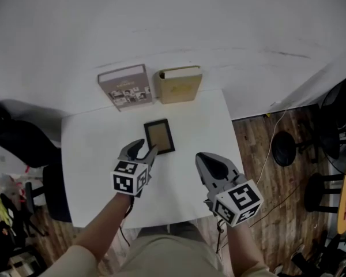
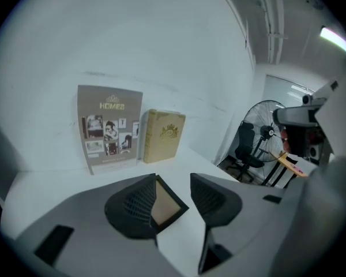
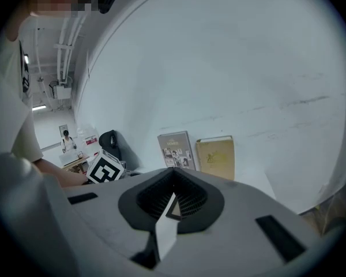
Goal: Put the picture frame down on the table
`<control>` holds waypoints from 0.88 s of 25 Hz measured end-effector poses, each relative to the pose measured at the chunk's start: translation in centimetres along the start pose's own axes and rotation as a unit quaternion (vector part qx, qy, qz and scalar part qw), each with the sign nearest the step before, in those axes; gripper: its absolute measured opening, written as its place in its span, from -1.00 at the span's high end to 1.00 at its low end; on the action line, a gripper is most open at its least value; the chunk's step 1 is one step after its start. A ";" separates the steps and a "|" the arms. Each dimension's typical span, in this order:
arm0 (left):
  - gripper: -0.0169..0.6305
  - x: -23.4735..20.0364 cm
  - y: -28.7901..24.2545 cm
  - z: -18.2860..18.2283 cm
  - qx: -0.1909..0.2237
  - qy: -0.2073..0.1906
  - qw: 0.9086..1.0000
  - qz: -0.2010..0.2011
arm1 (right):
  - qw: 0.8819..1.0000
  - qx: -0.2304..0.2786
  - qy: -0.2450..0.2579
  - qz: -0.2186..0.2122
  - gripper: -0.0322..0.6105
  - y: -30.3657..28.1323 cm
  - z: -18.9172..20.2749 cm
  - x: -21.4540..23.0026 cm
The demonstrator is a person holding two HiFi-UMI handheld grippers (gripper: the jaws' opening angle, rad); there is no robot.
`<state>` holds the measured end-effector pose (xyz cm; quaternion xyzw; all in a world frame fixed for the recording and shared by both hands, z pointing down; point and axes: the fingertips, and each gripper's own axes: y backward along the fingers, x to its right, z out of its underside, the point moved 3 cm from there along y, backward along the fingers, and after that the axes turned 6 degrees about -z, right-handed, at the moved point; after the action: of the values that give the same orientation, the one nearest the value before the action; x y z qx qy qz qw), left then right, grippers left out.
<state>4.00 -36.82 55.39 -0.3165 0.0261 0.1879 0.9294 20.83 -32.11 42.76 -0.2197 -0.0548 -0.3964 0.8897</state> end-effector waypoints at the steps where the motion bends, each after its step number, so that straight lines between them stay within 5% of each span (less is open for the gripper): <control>1: 0.36 0.4 1.0 -0.7 0.010 -0.007 1.000 0.006 | 1.000 0.008 0.008 0.000 0.83 0.5 -0.7 -0.4; 4: 0.53 1.5 4.2 -2.6 0.047 -0.029 0.998 0.020 | 0.999 0.032 0.027 0.004 0.83 2.3 -2.6 -1.6; 22: 0.78 6.6 20.1 -8.5 0.168 -0.121 0.975 0.078 | 0.979 0.173 0.111 0.003 0.83 12.4 -10.8 -11.1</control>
<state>3.40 -25.07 35.88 -0.1277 -0.0304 0.2899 0.9480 21.50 -21.87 25.72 -0.0172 -0.0230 -0.3998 0.9162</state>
